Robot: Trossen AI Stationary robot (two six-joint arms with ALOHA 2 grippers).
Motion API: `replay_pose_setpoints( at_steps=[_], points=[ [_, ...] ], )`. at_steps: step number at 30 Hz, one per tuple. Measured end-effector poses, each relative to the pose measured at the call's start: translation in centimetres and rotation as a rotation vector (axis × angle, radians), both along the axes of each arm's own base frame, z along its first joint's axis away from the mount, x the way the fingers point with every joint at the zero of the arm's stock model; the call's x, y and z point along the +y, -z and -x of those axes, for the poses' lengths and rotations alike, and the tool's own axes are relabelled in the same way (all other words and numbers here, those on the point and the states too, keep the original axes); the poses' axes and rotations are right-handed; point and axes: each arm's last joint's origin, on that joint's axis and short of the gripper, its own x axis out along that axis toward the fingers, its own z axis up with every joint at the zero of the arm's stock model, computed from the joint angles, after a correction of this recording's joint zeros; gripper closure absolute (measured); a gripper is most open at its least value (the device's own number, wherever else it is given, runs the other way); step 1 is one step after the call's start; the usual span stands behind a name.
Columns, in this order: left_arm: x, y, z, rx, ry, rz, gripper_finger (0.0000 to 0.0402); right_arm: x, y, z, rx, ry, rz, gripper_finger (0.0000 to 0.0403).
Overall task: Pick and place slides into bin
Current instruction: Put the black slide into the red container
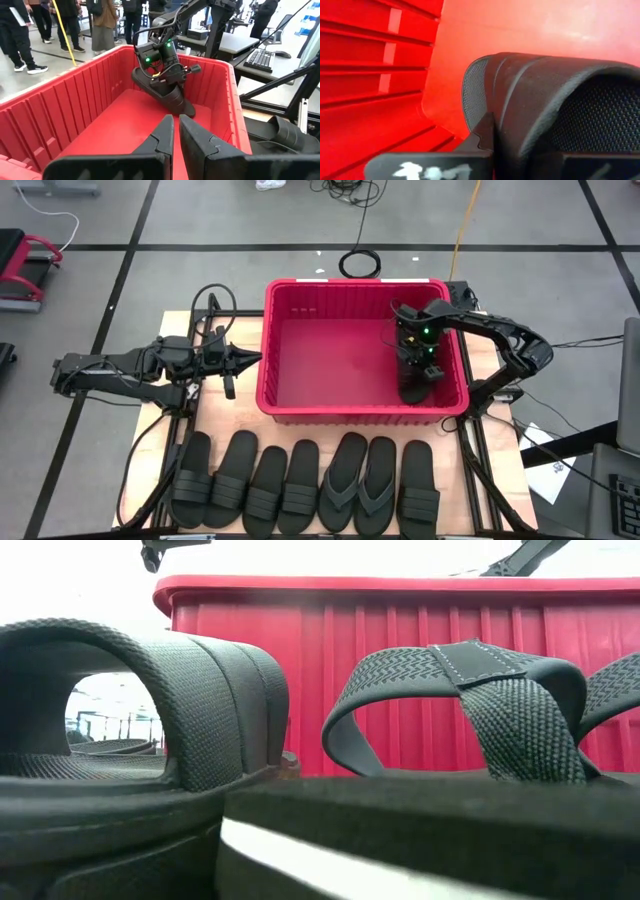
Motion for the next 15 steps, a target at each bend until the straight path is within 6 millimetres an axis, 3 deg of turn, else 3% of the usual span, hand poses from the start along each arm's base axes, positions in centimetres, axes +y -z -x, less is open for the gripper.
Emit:
replay_pose_setpoints(
  at_steps=[15],
  points=[
    [0.00, 0.00, 0.00, 0.002, 0.002, -0.009, 0.0376, -0.58, 1.02, 0.03, 0.090, 0.049, 0.154, 0.0351]
  ],
)
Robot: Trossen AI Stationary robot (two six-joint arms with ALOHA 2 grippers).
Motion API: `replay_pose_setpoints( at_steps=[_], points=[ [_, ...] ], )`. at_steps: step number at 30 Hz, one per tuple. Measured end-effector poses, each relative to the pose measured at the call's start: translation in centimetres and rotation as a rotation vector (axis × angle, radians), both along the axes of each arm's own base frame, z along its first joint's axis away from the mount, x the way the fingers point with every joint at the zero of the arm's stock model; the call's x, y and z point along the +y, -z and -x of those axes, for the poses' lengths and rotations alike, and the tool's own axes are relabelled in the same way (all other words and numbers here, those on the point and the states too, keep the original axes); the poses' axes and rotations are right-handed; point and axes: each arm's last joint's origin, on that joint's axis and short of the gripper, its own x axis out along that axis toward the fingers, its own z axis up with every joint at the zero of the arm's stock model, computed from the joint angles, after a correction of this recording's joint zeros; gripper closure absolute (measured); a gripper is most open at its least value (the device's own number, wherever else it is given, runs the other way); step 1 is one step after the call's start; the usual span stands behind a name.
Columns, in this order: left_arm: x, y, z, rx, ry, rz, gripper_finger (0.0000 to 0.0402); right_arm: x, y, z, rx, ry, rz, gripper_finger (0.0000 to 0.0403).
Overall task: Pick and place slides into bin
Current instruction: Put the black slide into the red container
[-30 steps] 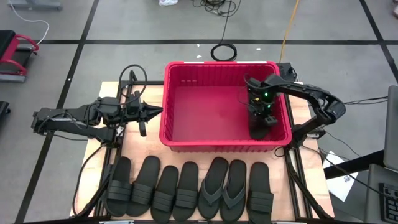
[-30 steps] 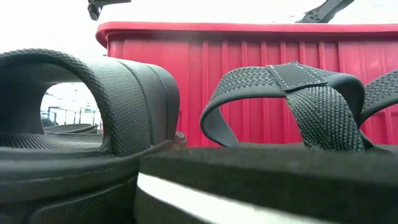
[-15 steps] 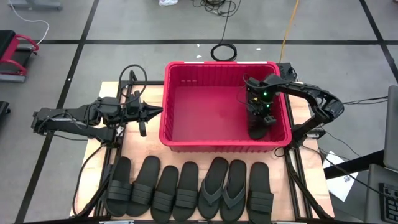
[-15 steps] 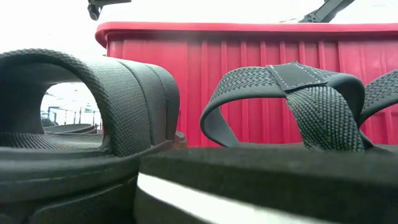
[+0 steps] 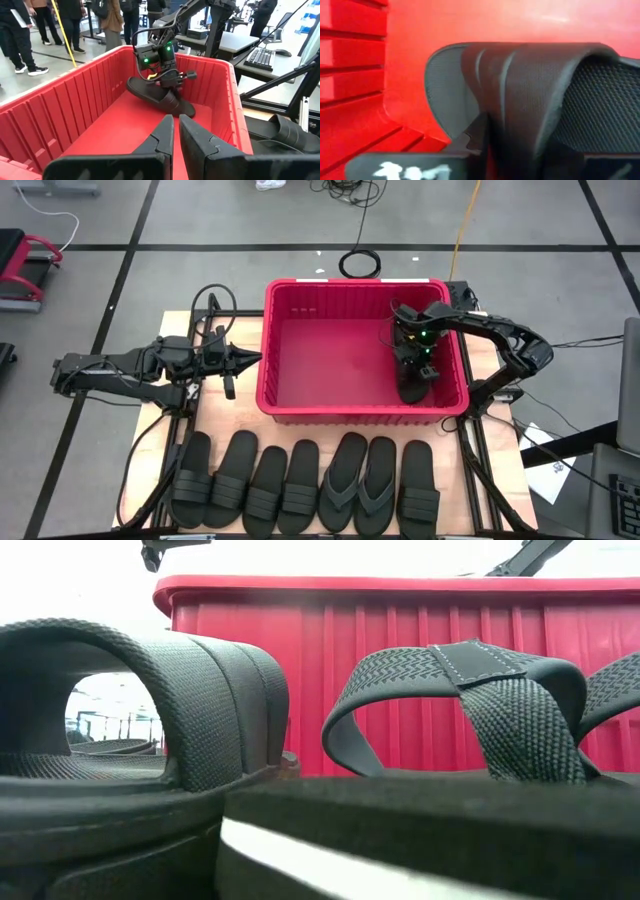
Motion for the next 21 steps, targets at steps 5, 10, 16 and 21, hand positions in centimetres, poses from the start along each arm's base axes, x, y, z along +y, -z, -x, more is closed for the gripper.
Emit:
replay_pose_setpoints(
  at_steps=[5, 10, 16, 21],
  points=[
    [0.00, 0.00, 0.00, -0.001, 0.000, 0.001, 0.0376, -0.14, 0.05, -0.12, 0.004, 0.051, 0.014, 0.0334],
    [0.00, -0.01, 0.00, -0.002, 0.000, 0.004, 0.0376, -0.17, 0.05, -0.15, 0.015, 0.091, 0.017, 0.0316],
    [-0.01, 0.00, 0.00, -0.002, 0.000, 0.008, 0.0376, -0.20, -0.05, -0.16, 0.013, 0.110, 0.028, 0.0284],
    [-0.09, -0.01, -0.02, -0.006, 0.028, 0.025, 0.0376, -0.22, -0.30, -0.07, 0.018, 0.112, 0.063, 0.0251]
  ],
)
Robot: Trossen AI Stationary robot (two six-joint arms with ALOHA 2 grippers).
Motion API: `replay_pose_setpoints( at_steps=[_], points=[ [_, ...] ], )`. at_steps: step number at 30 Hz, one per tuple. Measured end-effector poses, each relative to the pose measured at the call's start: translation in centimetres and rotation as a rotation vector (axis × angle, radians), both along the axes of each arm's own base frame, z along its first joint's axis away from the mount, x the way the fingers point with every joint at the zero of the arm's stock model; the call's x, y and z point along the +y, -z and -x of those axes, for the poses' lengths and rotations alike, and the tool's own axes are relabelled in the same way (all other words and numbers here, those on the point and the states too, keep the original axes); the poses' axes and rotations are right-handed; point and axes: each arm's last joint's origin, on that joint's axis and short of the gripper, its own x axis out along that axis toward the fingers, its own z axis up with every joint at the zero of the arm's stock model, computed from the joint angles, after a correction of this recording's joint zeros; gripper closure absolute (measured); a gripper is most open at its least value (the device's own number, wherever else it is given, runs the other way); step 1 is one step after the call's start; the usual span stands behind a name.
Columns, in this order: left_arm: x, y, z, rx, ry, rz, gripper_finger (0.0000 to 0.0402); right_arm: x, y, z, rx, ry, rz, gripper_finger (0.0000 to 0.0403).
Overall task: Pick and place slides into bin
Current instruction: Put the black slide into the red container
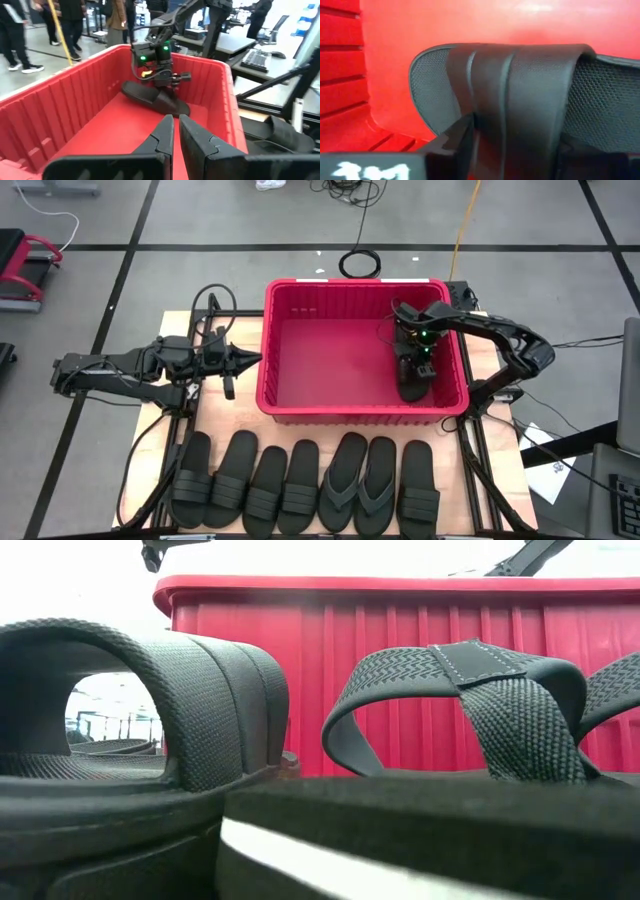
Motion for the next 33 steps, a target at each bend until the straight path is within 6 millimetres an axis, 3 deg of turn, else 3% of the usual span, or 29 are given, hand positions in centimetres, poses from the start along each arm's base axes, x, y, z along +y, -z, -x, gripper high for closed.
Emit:
replay_pose_setpoints(
  at_steps=[11, 26, 33],
  points=[
    [-0.1, 0.0, 0.0, -0.002, 0.046, 0.018, 0.0376, 0.2, -1.2, 0.3, -0.046, -0.007, 0.076, 0.0196],
    [-0.1, 0.0, 0.0, -0.005, 0.045, 0.034, 0.0376, 0.5, -3.0, 1.0, -0.045, -0.009, 0.223, 0.0192],
    [-0.1, 0.0, 0.0, -0.006, 0.044, 0.036, 0.0376, 0.9, -5.8, 0.6, -0.169, 0.045, 0.300, 0.0193]
  ],
)
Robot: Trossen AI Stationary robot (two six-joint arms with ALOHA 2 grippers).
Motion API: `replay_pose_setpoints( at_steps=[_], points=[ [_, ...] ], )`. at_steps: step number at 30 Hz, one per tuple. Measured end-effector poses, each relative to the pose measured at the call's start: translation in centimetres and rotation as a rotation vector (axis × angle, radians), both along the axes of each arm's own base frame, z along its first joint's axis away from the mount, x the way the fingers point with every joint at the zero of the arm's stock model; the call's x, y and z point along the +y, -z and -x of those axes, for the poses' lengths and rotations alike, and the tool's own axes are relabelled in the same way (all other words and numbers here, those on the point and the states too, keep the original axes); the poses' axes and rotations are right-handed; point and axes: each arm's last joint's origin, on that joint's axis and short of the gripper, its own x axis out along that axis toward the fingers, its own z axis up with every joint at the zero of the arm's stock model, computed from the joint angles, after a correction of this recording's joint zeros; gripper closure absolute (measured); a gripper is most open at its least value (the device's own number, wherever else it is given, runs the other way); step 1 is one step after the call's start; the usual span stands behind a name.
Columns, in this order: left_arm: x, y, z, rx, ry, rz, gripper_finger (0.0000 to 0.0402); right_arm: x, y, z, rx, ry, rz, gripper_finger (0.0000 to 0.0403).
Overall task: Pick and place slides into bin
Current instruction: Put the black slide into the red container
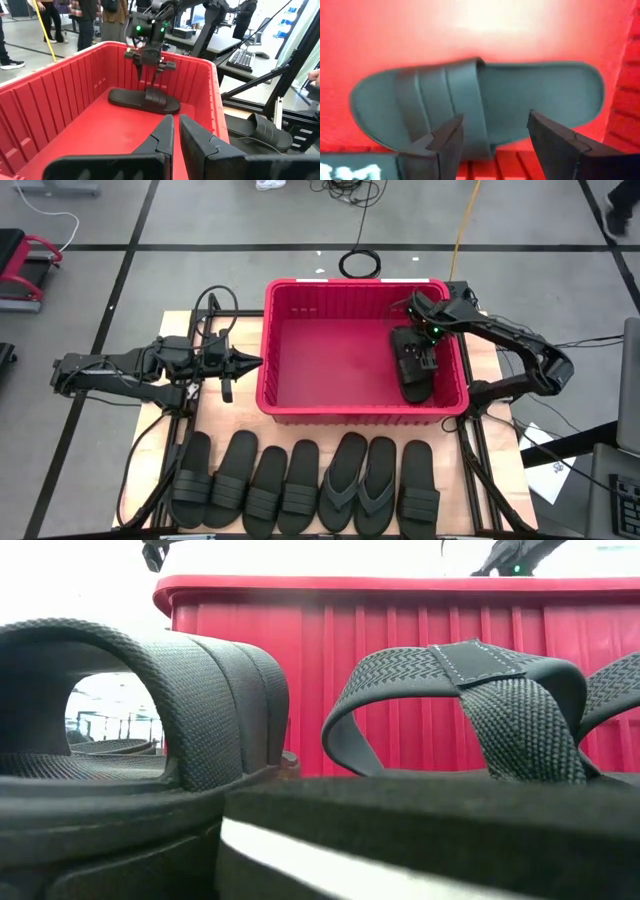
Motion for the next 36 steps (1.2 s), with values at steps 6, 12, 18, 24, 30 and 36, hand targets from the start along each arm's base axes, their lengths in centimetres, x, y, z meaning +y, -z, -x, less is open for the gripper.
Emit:
replay_pose_setpoints(
  at_steps=[6, 12, 18, 24, 30, 36],
  points=[
    [0.0, 0.0, 0.0, 0.000, 0.000, 0.000, 0.0376, 1.6, -1.3, 0.1, -0.013, -0.060, -0.070, 0.0235],
    [0.0, 0.0, 0.0, 0.002, 0.001, -0.008, 0.0376, 2.0, -1.2, 0.3, 0.005, -0.108, -0.109, 0.0275],
    [0.0, 0.0, 0.0, 0.005, 0.003, -0.027, 0.0376, 1.0, -0.2, -0.1, -0.031, -0.097, -0.214, 0.0281],
    [0.0, 0.0, 0.0, 0.005, 0.003, -0.028, 0.0376, 0.0, 0.8, -1.0, -0.044, -0.103, -0.218, 0.0261],
    [0.0, 0.0, 0.0, 0.006, 0.003, -0.028, 0.0376, -1.1, 0.8, -1.3, -0.066, -0.084, -0.105, 0.0220],
    [0.0, 0.0, 0.0, 0.007, 0.003, -0.028, 0.0376, -1.4, 1.0, -0.8, -0.059, -0.061, -0.115, 0.0198]
  ],
)
